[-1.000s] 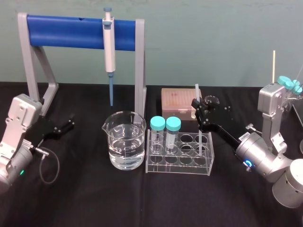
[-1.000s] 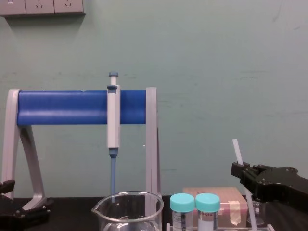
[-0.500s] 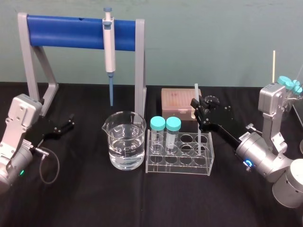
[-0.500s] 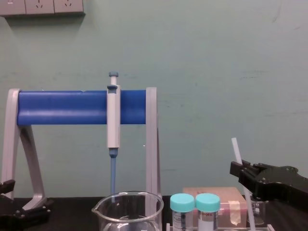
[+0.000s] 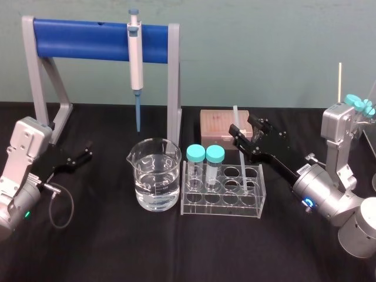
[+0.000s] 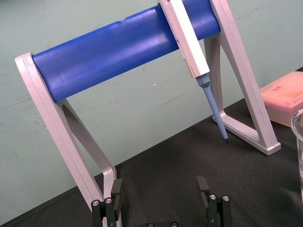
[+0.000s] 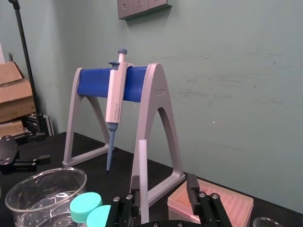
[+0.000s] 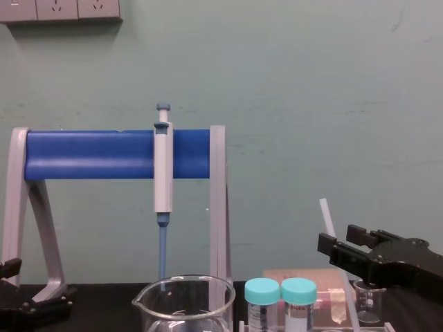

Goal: Pick up the stirring rod with one hand, then place it down.

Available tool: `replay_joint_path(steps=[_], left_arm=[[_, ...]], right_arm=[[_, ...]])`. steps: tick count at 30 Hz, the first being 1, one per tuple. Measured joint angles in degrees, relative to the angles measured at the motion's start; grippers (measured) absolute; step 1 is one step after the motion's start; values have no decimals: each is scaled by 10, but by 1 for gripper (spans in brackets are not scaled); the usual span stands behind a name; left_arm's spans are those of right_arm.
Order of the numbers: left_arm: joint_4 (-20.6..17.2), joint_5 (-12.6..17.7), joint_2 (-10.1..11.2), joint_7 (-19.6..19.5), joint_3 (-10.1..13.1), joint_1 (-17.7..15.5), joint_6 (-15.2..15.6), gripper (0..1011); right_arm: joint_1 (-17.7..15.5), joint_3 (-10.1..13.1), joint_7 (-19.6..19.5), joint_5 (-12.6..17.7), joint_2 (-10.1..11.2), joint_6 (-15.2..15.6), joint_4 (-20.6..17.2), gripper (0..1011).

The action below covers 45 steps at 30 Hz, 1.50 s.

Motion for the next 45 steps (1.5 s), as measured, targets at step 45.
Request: replay_joint_path(steps=[45], left_arm=[[0, 0, 0, 0, 0, 0, 0, 1000]], right_arm=[[-83, 76, -146, -46, -19, 22, -57, 1003]])
